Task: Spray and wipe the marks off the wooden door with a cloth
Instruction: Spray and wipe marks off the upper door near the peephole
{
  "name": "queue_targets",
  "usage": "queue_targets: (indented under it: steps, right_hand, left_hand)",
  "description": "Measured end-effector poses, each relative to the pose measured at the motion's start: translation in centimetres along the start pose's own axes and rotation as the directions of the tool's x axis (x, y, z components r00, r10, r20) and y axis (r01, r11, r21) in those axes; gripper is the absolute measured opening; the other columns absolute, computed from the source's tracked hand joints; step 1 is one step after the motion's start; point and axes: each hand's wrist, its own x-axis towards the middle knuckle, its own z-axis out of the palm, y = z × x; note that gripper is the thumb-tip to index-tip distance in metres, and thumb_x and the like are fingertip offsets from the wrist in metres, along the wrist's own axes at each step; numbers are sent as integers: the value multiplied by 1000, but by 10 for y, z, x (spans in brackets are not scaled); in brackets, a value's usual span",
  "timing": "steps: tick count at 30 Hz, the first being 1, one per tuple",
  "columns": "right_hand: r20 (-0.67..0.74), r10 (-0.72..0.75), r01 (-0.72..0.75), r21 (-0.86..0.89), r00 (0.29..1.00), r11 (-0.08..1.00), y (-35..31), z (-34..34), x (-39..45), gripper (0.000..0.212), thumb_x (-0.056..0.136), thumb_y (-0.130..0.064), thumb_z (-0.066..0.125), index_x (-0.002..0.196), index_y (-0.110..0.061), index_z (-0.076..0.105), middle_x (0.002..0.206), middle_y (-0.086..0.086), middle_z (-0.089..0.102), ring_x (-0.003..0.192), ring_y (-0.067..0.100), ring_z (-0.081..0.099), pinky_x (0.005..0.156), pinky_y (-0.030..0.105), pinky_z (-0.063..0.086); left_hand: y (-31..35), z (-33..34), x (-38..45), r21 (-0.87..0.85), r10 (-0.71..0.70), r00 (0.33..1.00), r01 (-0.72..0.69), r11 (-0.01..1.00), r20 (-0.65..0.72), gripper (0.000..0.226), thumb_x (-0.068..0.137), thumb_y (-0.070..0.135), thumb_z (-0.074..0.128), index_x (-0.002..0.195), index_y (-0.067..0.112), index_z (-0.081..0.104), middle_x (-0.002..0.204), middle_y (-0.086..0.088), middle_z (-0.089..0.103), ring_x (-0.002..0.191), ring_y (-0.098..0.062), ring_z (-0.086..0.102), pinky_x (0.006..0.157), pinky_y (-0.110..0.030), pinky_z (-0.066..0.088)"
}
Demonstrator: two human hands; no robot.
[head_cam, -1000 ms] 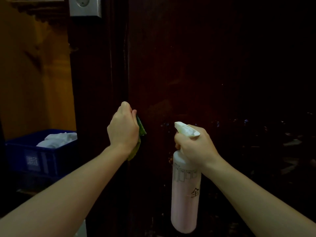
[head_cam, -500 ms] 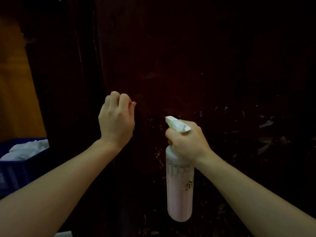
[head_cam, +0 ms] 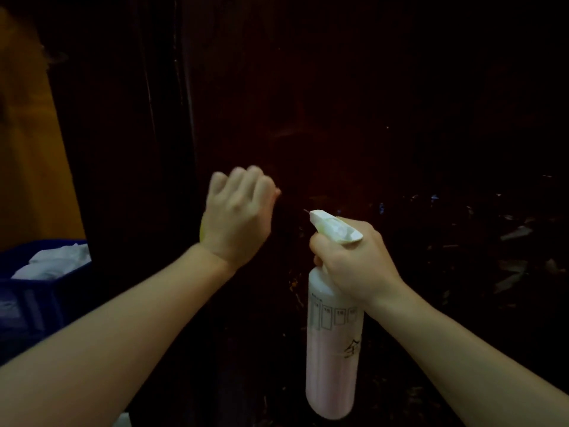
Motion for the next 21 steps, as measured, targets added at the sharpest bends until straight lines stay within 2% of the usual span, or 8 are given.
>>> queue_targets:
  steps: [5, 7, 9, 11, 14, 17, 19, 21]
  right_hand:
    - [72, 97, -99, 20, 993, 995, 12, -3, -3, 27, 82, -18, 61, 88, 8, 60, 62, 6, 49, 57, 18, 44, 54, 36, 38]
    - [86, 119, -122, 29, 989, 992, 13, -5, -5, 29, 81, -22, 62, 86, 6, 58, 66, 9, 53, 61, 20, 48, 57, 37, 40]
    - [90, 125, -128, 26, 988, 991, 13, -7, -6, 30, 82, -23, 63, 81, 5, 54, 72, 16, 59, 65, 25, 54, 61, 38, 43]
    - [86, 108, -109, 10, 990, 994, 11, -9, -7, 29, 83, -22, 62, 80, 6, 53, 80, 22, 63, 67, 25, 57, 61, 36, 44]
    - [62, 37, -36, -25, 997, 999, 9, -10, -9, 29, 84, -19, 61, 70, 5, 51, 71, 21, 60, 59, 23, 52, 54, 32, 40]
    - [9, 3, -3, -18, 1000, 1000, 13, -11, -8, 34, 82, -14, 60, 56, -6, 41, 52, 5, 45, 46, 11, 40, 45, 27, 32]
    - [-20, 27, -27, 3, 999, 1000, 17, -13, -5, 36, 80, -13, 60, 53, -12, 37, 48, -4, 40, 45, 8, 36, 43, 25, 30]
    - [5, 71, -71, 30, 997, 997, 22, -17, -3, 33, 80, -16, 61, 57, -7, 39, 53, -2, 43, 50, 12, 39, 48, 32, 34]
  left_hand:
    - [21, -1, -38, -57, 215, 973, -211, 976, 87, 22, 90, 12, 61, 81, 14, 41, 74, -5, 53, 62, -22, 44, 61, -37, 29]
    - [21, -3, -36, -81, 246, 963, -238, 968, 111, 22, 90, 12, 61, 82, 14, 41, 74, -4, 53, 62, -21, 46, 63, -36, 29]
    - [12, -5, -18, -79, 183, 978, -175, 981, 102, 22, 90, 11, 61, 84, 15, 41, 74, -4, 53, 63, -23, 47, 65, -36, 28]
    - [0, -4, 15, -32, 43, 999, -42, 999, 30, 19, 92, 12, 60, 85, 14, 43, 74, -6, 54, 65, -24, 49, 67, -36, 26]
    - [-10, 0, 57, 25, -49, 998, 49, 998, -28, 13, 93, 14, 56, 83, 11, 49, 76, -5, 55, 64, -21, 50, 68, -35, 31]
    - [3, 5, 54, 13, -23, 999, 23, 1000, -38, 14, 94, 15, 55, 81, 10, 53, 76, -6, 55, 65, -24, 51, 65, -38, 34]
    - [20, 6, 32, -34, 64, 998, -64, 997, -16, 15, 93, 15, 56, 79, 10, 54, 76, -7, 56, 66, -26, 50, 64, -39, 34]
    - [34, 8, 9, -70, 149, 989, -148, 987, 14, 16, 89, 12, 63, 76, 11, 54, 74, -6, 56, 64, -25, 49, 62, -39, 34]
